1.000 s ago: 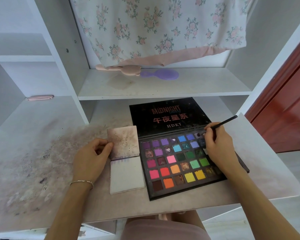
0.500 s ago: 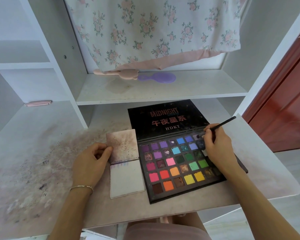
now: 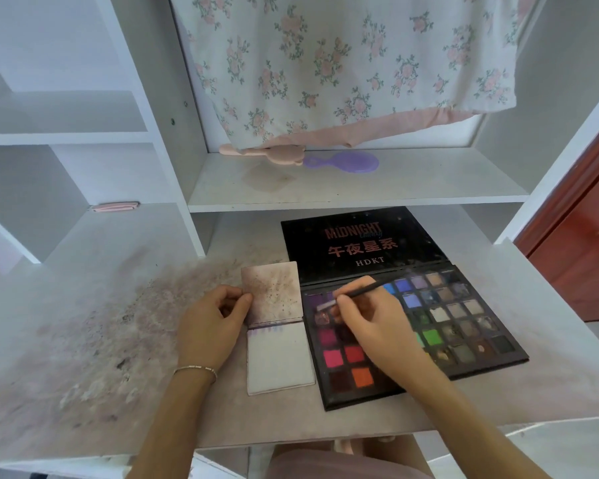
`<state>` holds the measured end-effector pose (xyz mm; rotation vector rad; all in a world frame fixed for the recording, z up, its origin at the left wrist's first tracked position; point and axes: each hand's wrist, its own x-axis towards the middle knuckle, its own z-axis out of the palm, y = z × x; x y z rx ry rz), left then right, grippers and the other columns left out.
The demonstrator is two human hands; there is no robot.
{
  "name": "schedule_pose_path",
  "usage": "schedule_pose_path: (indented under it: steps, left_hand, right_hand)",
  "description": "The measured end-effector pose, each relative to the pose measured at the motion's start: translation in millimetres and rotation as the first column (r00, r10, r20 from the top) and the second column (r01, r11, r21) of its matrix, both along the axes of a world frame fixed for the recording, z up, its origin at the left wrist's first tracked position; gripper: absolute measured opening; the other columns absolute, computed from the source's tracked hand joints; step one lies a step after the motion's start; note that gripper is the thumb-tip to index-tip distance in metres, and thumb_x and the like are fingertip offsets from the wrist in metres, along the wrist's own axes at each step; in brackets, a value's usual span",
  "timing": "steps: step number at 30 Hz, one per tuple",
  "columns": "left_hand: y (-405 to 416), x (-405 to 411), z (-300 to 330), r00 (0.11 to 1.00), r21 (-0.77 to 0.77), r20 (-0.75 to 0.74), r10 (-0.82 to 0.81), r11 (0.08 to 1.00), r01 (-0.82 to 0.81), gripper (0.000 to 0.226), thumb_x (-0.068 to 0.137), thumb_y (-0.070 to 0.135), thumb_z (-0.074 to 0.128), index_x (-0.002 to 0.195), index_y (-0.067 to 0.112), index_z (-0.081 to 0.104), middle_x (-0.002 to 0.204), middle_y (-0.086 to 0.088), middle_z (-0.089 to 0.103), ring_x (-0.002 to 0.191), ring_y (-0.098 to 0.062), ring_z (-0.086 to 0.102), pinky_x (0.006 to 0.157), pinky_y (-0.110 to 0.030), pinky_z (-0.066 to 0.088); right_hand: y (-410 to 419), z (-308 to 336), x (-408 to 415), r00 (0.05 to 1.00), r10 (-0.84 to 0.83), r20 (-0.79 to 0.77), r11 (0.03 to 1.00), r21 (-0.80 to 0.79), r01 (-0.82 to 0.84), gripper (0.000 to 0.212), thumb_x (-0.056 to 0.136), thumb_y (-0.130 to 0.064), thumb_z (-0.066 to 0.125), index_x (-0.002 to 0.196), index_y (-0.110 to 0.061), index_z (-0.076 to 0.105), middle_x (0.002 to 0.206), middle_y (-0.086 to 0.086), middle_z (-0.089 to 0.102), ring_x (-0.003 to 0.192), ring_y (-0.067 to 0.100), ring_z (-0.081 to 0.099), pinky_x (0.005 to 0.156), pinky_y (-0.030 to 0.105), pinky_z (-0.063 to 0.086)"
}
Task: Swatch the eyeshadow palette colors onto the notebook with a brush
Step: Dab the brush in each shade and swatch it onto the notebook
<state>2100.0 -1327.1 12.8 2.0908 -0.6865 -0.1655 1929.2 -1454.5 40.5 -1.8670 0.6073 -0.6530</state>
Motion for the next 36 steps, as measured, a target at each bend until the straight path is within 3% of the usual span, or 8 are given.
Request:
schedule_pose_path:
  steps: [4, 6, 10, 16, 23, 36]
  left_hand:
    - [1, 0, 1, 1.000, 0.010, 0.005, -0.012, 1.000, 0.012, 0.003, 0.085, 0.023, 0.063, 0.082, 0.024, 0.064, 0.074, 0.013, 0.062, 0.072, -0.003, 0.057, 0.061, -0.011, 0.038]
    - [1, 0, 1, 1.000, 0.018, 0.012, -0.018, 1.000, 0.018, 0.004, 0.085, 0.024, 0.063, 0.083, 0.024, 0.066, 0.075, 0.013, 0.063, 0.072, -0.001, 0.056, 0.060, -0.009, 0.037]
    - [2, 0, 0, 1.000, 0.023, 0.020, -0.024, 0.999, 0.023, 0.005, 0.085, 0.026, 0.062, 0.082, 0.026, 0.065, 0.075, 0.013, 0.064, 0.072, 0.001, 0.056, 0.057, -0.005, 0.036]
    - [1, 1, -1, 0.999, 0.026, 0.033, -0.031, 0.999, 0.030, 0.005, 0.086, 0.027, 0.061, 0.083, 0.026, 0.065, 0.077, 0.011, 0.065, 0.073, -0.002, 0.057, 0.060, -0.010, 0.036]
    - [1, 0, -1, 0.999, 0.023, 0.018, -0.026, 0.999, 0.026, 0.010, 0.085, 0.027, 0.061, 0.077, 0.032, 0.060, 0.074, 0.016, 0.062, 0.071, 0.000, 0.057, 0.059, -0.013, 0.037]
    - [1, 1, -1, 0.999, 0.032, 0.024, -0.023, 0.999, 0.023, 0.005, 0.086, 0.028, 0.061, 0.080, 0.029, 0.062, 0.073, 0.018, 0.060, 0.072, 0.002, 0.056, 0.059, -0.011, 0.036]
  right_hand:
    - [13, -8, 15, 0.994, 0.080, -0.069, 0.996, -0.037, -0.082, 0.009, 0.088, -0.019, 0.053, 0.084, -0.028, 0.055, 0.075, 0.002, 0.067, 0.072, 0.013, 0.063, 0.067, 0.025, 0.053]
    - [15, -11, 19, 0.992, 0.075, -0.097, 0.994, -0.069, -0.082, 0.009, 0.088, -0.021, 0.053, 0.085, -0.029, 0.055, 0.078, 0.000, 0.067, 0.072, 0.008, 0.062, 0.065, 0.019, 0.052]
    - [15, -12, 20, 0.992, 0.070, -0.104, 0.993, -0.089, -0.079, 0.012, 0.087, -0.021, 0.053, 0.082, -0.032, 0.053, 0.078, -0.002, 0.066, 0.071, 0.004, 0.060, 0.064, 0.017, 0.051]
    - [15, -12, 20, 0.988, 0.096, -0.122, 0.989, -0.097, -0.109, 0.018, 0.088, -0.019, 0.054, 0.081, -0.035, 0.051, 0.081, -0.006, 0.066, 0.077, 0.000, 0.061, 0.070, 0.013, 0.051]
    - [16, -10, 21, 0.980, 0.113, -0.165, 0.984, -0.114, -0.133, 0.019, 0.088, -0.018, 0.053, 0.078, -0.033, 0.049, 0.075, -0.005, 0.064, 0.072, 0.000, 0.057, 0.060, 0.008, 0.046]
    - [16, -9, 20, 0.978, 0.123, -0.171, 0.983, -0.113, -0.144, 0.021, 0.089, -0.018, 0.052, 0.078, -0.035, 0.048, 0.077, -0.005, 0.064, 0.074, 0.001, 0.058, 0.063, 0.009, 0.048]
